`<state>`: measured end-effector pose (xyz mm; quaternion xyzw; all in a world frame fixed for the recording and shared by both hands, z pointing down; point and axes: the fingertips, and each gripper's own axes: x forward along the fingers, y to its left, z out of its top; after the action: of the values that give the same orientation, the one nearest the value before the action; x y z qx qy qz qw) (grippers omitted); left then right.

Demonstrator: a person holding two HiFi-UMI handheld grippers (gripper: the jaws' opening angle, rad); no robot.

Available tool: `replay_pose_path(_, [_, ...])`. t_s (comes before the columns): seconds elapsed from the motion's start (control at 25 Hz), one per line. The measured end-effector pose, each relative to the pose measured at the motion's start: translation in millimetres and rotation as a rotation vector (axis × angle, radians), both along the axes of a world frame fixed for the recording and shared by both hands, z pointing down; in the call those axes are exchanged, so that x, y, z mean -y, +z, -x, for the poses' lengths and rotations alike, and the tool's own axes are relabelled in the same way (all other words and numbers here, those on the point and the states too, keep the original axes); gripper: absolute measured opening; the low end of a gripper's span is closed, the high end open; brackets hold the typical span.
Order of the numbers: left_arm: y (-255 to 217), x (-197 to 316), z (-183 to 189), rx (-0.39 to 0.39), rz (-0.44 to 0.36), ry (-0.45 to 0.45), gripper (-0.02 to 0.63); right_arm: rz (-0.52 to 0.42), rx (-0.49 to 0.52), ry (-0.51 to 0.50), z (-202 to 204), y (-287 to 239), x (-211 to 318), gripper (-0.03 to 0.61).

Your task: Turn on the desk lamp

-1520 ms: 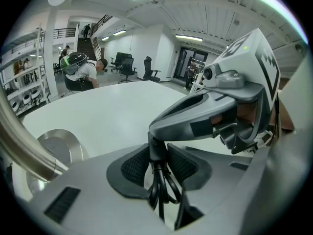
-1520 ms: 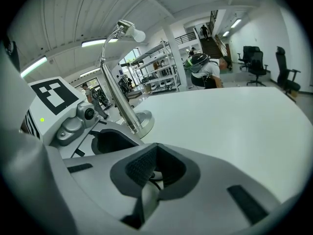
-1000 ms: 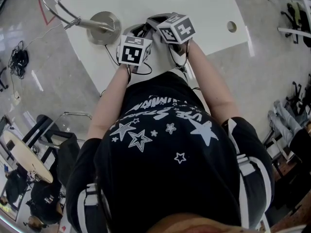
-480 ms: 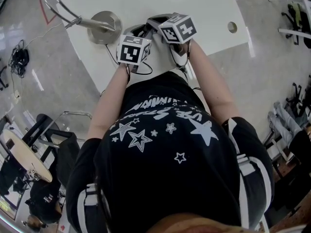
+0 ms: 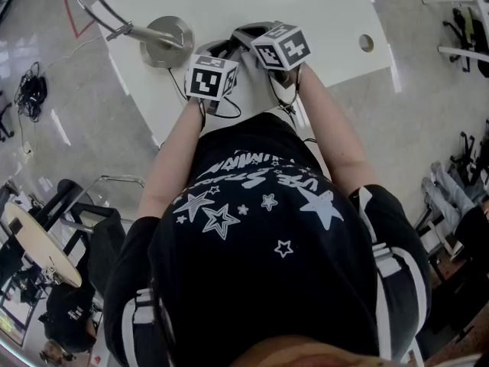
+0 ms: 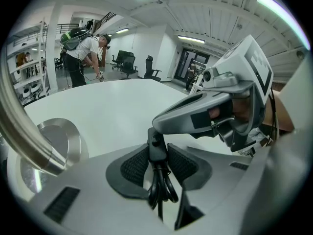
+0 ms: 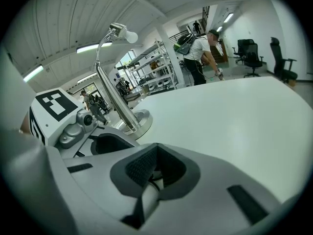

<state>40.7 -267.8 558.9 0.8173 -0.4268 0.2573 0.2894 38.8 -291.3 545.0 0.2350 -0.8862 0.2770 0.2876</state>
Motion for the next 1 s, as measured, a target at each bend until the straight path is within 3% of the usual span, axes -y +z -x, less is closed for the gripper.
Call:
replay_pose_path(0.24, [2,-4,0,0.015,-0.001,0.020,0.135,0.007,0.029,0.017,-5,5,-7,0.006])
replay_pose_path(1.0, [-20,-17,0,-0.037,-0.047,0.065,0.161,-0.022,0.025,0.153,-32,-18,-41,0.005])
